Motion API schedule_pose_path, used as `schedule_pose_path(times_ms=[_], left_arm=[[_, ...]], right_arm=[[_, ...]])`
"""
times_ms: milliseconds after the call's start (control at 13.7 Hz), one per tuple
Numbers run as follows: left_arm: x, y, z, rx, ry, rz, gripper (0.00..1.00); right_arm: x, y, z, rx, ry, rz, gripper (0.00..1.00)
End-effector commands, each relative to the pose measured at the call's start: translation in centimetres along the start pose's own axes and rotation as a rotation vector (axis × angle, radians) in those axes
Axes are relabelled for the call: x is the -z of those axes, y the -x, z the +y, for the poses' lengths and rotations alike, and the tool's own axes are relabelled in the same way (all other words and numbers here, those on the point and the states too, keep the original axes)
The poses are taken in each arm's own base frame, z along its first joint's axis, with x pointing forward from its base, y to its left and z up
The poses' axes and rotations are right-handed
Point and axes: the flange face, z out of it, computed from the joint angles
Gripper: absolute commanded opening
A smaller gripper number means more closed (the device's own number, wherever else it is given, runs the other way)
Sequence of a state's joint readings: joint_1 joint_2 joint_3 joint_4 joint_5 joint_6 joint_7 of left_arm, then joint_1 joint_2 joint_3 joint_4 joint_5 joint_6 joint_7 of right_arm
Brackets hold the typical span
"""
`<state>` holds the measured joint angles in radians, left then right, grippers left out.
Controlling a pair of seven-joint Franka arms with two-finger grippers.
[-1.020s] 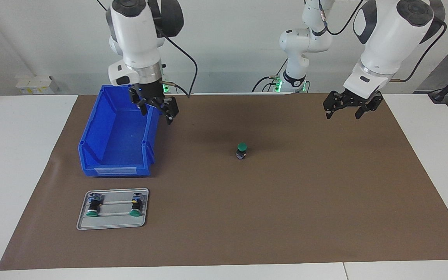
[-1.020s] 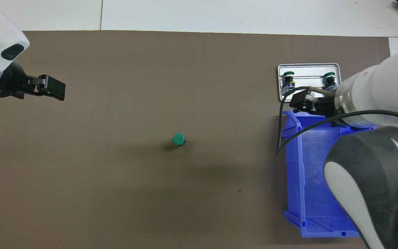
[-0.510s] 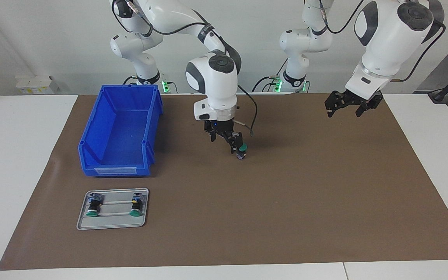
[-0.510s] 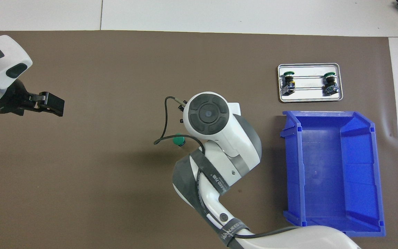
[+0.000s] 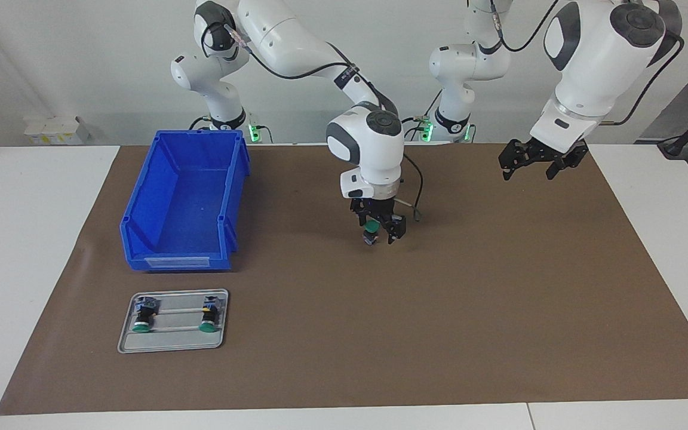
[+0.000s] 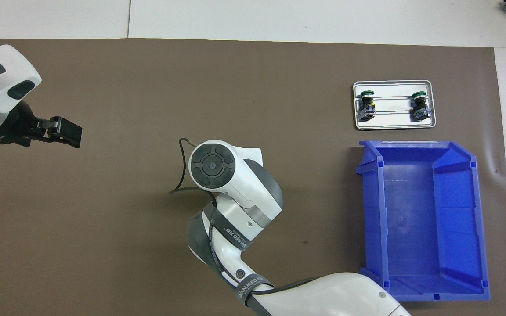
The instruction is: Place and press button with both arms
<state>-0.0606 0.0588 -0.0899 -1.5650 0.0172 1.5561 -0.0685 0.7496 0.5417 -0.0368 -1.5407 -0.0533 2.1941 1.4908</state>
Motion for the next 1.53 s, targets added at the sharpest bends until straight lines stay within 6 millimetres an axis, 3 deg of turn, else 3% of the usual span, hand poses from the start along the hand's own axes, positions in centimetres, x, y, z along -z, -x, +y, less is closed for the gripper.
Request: schedule_pose_path(times_ms=[0,146,437,947,1020,1093,1165,1238,1457], left_arm=[[0.0,0.9,-0.3,0.002,-0.019,0.006,1.0],[0.1,0.9,-0.3,0.001,-0.019,0.007,1.0],[0.1,0.9,-0.3,0.001,-0.019,0.007,1.0],[0.1,0.9,-0.3,0.001,-0.019,0.007,1.0],[0.0,0.9,-0.3,0.001,-0.019,0.006,1.0],[0.0,0.9,-0.3,0.001,-0.019,0.006,1.0],[0.1,0.9,-0.3,0.001,-0.019,0.007,1.0],[0.1,0.9,-0.3,0.001,-0.019,0.007,1.0],[0.0,0.9,-0.3,0.001,-0.019,0.006,1.0]], right_arm=[[-0.7,1.1,1.1,0.016,0.022,0.005,1.0],[-1.1,1.3,1.6,0.032,0.031,0.004,1.0],[-0.1,-0.2,1.0,0.033,0.01,0.008,1.0],[-2.9,0.8,3.0,0.059,0.013,0.0,0.99],[-3.5,1.2,2.9,0.065,0.011,0.0,0.93],[-3.8,1.4,3.1,0.071,0.011,-0.001,0.77],[-3.8,1.4,3.2,0.099,0.021,-0.002,0.24],[-3.9,1.3,3.3,0.12,0.031,-0.003,0.0],[-2.9,0.1,3.2,0.17,0.025,-0.002,0.0]])
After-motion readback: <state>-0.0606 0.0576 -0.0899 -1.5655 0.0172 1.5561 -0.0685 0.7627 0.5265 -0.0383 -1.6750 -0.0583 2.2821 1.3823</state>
